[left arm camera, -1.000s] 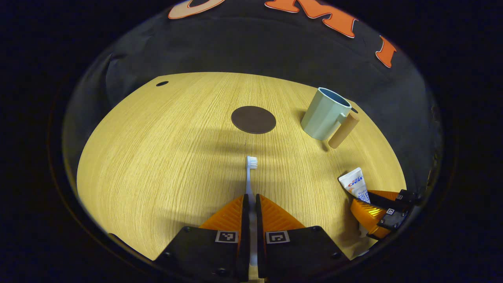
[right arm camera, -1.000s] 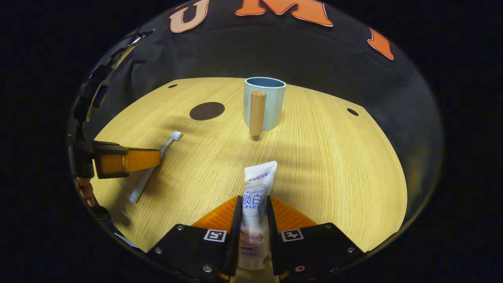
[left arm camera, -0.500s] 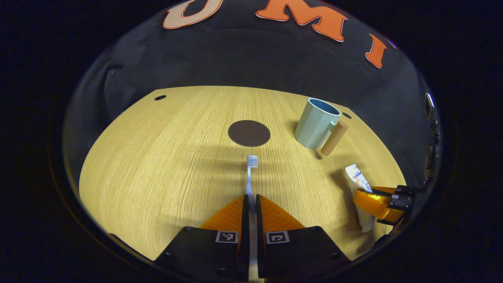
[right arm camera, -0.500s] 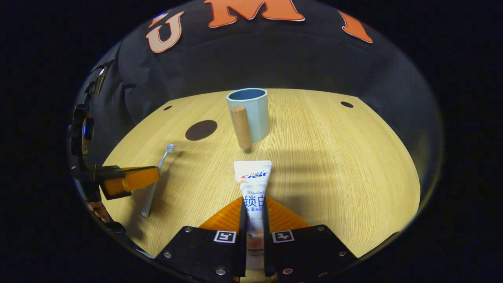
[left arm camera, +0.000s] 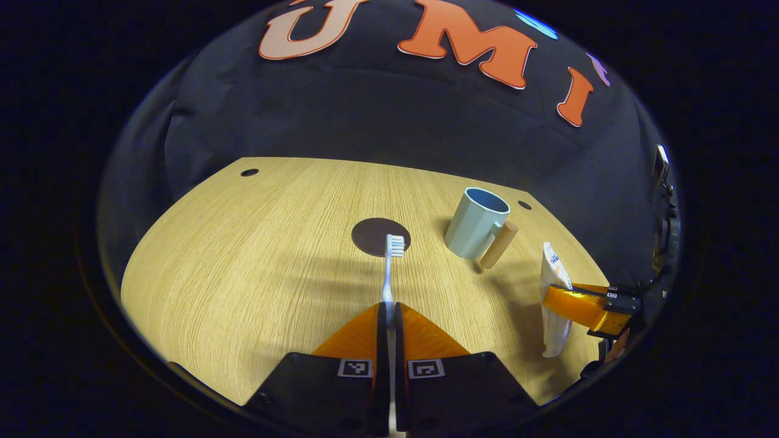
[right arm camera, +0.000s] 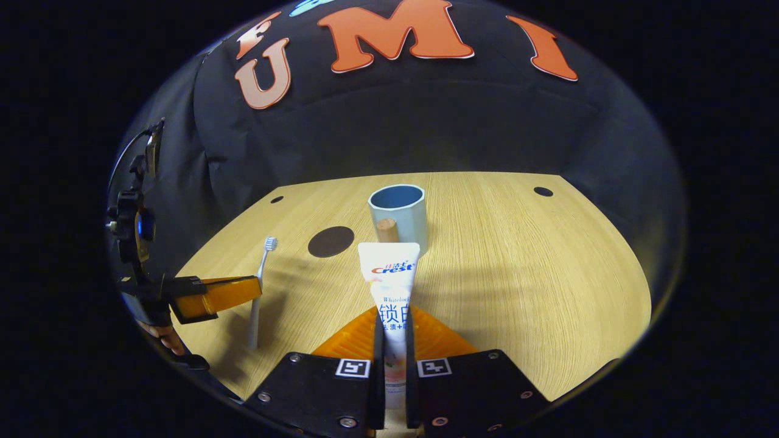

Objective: Put the toothbrush and toothpaste on the desktop into the cup, then pick up the cup and place it on the coaster on the desktop.

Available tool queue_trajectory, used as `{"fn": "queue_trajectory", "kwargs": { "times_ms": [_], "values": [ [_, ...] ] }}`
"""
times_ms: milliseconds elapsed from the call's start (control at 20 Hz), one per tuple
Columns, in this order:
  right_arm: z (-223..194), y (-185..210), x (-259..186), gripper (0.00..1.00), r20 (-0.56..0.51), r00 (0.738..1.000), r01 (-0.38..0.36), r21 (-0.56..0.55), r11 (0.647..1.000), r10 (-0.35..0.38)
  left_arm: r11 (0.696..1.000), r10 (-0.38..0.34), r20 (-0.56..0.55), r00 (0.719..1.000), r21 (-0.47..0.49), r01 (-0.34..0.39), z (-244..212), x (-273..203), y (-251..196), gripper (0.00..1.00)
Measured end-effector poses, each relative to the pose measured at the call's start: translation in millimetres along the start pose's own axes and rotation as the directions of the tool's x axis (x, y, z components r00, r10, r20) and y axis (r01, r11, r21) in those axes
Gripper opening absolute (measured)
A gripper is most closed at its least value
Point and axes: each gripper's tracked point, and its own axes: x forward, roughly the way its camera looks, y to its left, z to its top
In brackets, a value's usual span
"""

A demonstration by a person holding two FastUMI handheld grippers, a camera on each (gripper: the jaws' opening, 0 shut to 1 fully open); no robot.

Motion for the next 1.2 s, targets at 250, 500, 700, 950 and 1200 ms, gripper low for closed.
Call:
{"fn": "queue_trajectory", "kwargs": {
  "times_ms": [250, 500, 700, 950, 1200],
  "values": [
    [20, 4, -7, 0.14, 0.061, 0.998, -0.019, 0.011, 1.000, 0.019, 1.000, -0.027, 0.056, 0.998, -0.007, 0.027, 15, -11, -3, 0.07],
    [59, 3, -12, 0.14, 0.158, 0.987, -0.015, -0.005, 1.000, 0.015, 0.999, -0.039, 0.150, 0.988, 0.011, 0.038, 42, -23, -3, 0.07],
    [103, 8, -16, 0.14, 0.264, 0.964, -0.029, -0.017, 0.999, 0.033, 0.999, -0.040, 0.215, 0.976, 0.022, 0.036, 60, -32, -3, 0.07],
    [154, 9, -18, 0.13, 0.403, 0.915, -0.021, -0.045, 0.999, 0.037, 0.999, -0.042, 0.264, 0.964, 0.035, 0.034, 73, -44, 7, 0.07],
    [190, 15, -4, 0.13, 0.501, 0.862, -0.050, -0.056, 0.997, 0.071, 0.999, -0.046, 0.272, 0.961, 0.038, 0.037, 75, -40, 9, 0.07]
  ]
}}
